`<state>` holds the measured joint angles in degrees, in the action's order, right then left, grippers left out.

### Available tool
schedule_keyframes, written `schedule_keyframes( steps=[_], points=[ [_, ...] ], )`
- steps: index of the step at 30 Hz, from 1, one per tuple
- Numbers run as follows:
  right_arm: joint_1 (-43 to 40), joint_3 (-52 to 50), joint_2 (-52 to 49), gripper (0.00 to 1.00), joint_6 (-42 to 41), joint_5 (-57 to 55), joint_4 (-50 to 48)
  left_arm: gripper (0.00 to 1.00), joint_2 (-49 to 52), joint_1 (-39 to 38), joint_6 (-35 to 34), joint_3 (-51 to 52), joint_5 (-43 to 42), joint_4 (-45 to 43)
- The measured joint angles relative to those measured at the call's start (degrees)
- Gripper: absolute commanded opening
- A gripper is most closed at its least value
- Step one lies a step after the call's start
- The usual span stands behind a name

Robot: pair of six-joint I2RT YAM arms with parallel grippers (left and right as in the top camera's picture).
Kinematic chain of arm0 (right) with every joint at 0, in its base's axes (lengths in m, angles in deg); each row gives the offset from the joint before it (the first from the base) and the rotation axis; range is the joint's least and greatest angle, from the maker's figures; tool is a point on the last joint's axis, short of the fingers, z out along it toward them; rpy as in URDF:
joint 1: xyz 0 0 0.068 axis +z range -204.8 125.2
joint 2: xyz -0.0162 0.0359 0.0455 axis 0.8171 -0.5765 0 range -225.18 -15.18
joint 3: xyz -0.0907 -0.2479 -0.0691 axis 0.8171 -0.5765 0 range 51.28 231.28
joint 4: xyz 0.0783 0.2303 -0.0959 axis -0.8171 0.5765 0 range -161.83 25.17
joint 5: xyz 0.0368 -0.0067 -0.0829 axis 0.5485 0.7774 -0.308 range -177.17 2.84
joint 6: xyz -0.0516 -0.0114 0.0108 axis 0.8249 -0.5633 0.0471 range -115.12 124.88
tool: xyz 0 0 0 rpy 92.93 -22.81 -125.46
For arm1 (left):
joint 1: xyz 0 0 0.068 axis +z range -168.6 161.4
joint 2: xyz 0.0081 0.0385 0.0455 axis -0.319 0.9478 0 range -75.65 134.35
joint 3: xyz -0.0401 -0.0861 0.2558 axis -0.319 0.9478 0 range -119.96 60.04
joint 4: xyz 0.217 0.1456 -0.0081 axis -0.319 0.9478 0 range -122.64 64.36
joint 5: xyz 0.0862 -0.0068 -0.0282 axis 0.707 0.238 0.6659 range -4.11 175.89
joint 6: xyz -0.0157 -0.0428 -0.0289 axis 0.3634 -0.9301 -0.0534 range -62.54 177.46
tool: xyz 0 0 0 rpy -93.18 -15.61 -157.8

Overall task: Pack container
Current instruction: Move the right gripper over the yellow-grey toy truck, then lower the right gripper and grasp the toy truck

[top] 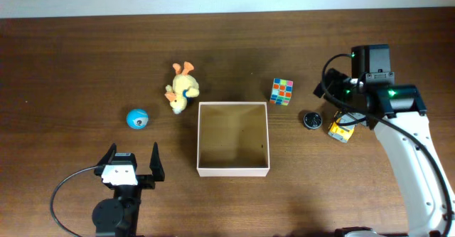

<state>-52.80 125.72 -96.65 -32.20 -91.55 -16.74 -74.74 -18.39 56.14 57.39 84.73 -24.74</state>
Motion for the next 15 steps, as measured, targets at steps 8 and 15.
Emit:
schedule_keyframes(
  steps=[8, 15],
  points=[
    [0.00, 0.15, -9.46, 0.99, -2.71, -6.34, 1.81, 0.99, 0.00, 0.00, 0.00, 0.00, 0.00, 0.00],
    [0.00, 0.13, -14.99, 0.99, -0.81, -9.09, 1.92, 0.99, 0.00, 0.00, 0.00, 0.00, 0.00, -0.02]
  ],
)
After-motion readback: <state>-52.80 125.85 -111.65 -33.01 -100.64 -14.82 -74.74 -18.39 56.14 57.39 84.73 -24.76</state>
